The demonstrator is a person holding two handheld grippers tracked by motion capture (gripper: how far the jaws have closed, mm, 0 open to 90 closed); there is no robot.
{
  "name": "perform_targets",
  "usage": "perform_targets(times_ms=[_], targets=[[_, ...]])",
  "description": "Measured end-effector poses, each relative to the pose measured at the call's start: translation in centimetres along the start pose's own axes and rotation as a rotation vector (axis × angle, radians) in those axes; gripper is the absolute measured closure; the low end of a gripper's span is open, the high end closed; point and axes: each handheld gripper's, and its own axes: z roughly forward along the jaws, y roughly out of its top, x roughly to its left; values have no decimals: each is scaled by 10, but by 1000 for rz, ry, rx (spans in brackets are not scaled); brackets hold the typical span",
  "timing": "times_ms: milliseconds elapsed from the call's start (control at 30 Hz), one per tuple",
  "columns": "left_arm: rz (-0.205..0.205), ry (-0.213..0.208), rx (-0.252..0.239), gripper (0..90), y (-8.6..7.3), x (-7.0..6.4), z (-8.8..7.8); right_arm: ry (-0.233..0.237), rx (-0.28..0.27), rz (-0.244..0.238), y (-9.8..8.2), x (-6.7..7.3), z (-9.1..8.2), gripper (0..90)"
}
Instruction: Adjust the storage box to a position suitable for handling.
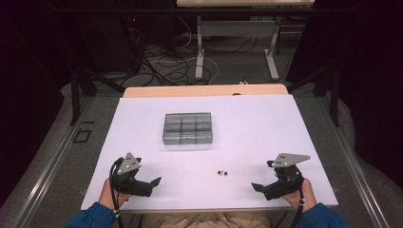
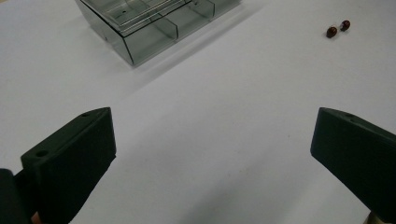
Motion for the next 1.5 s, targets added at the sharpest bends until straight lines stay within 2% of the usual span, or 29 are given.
perform_targets(times_ms=[300, 400, 533, 633, 900, 933, 1000, 1100, 1300, 1500], targets=[[14, 10, 13, 3, 4, 2, 4, 10, 17, 12, 0, -1, -1, 0], [12, 18, 11, 4, 5, 3, 6, 14, 6, -6, 0, -1, 1, 0], [14, 21, 16, 4, 7, 5, 8, 15, 10, 3, 0, -1, 1, 0], [14, 38, 18, 6, 10, 7, 12, 6, 0, 11, -1, -1, 1, 0], [8, 49, 24, 6, 16, 10, 23, 16, 1, 5, 0, -1, 2, 0], [21, 51, 31, 5, 19, 11, 25, 14, 2, 4, 0, -1, 2, 0], [16, 54, 28, 5, 21, 12, 28, 16, 4, 2, 0, -1, 2, 0], [29, 63, 35, 5, 25, 14, 30, 14, 3, 2, 0, -1, 2, 0], [15, 86, 34, 3, 33, 24, 43, 15, 5, 3, 0, -1, 2, 0], [-4, 120, 41, 2, 42, 42, 56, 19, 17, 4, 0, -1, 2, 0]])
